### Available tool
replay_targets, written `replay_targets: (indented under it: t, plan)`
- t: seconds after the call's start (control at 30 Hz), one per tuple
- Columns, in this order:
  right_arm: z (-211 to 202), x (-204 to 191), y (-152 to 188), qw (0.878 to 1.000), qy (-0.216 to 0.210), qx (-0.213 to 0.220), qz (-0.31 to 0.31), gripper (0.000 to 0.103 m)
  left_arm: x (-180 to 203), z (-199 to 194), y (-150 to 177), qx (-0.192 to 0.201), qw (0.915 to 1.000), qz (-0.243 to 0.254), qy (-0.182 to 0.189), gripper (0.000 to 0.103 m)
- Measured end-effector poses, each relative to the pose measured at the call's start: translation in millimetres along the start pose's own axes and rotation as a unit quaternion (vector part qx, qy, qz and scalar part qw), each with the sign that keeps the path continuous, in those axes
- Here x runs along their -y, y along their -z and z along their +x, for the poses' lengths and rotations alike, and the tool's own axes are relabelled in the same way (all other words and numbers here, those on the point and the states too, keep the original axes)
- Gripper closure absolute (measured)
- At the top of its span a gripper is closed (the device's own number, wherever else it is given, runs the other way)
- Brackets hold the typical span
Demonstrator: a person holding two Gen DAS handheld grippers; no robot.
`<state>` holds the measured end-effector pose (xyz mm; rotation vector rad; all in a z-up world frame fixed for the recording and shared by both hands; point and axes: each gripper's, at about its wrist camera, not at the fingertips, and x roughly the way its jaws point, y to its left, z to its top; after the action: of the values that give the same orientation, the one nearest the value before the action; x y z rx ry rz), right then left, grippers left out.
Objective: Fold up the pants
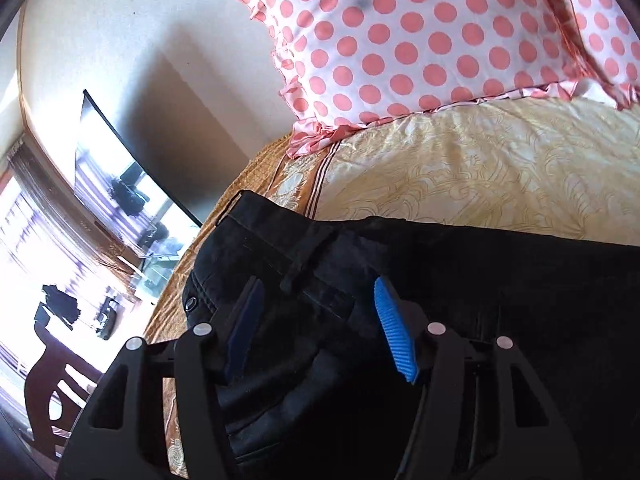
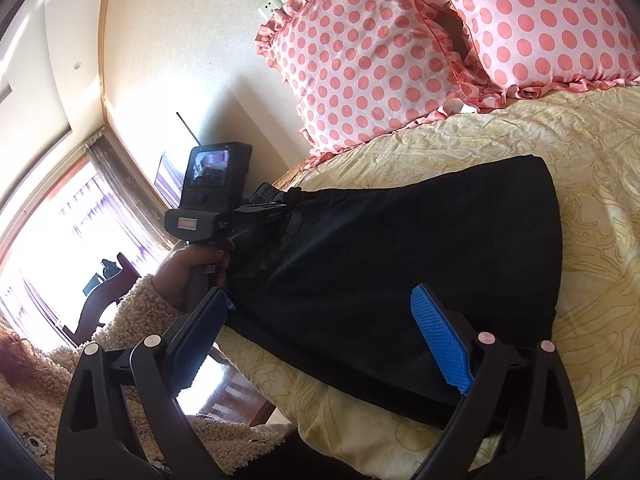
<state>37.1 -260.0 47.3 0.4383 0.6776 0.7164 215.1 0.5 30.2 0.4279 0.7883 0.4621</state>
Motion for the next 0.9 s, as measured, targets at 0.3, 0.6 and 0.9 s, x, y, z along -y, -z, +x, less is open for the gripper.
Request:
replay_targets:
  t: [0.3, 0.6, 0.9]
  plan:
    - [5, 6, 1, 1.000, -0.002, -0.004, 0.004, 0.008, 31, 9, 3, -0.013, 0.9978, 0.064, -0.014, 0.086]
    - [3, 8, 0, 1.000, -0.007, 0.001, 0.013, 0.008, -41, -3, 12, 0.032, 0.9762, -0.122, 0.177, 0.035]
    - [11, -25, -30, 0.998, -0.037, 0.011, -0.047, 0.008, -36, -3, 10, 0.011, 0.9662, -0.114, 0.231, 0.035]
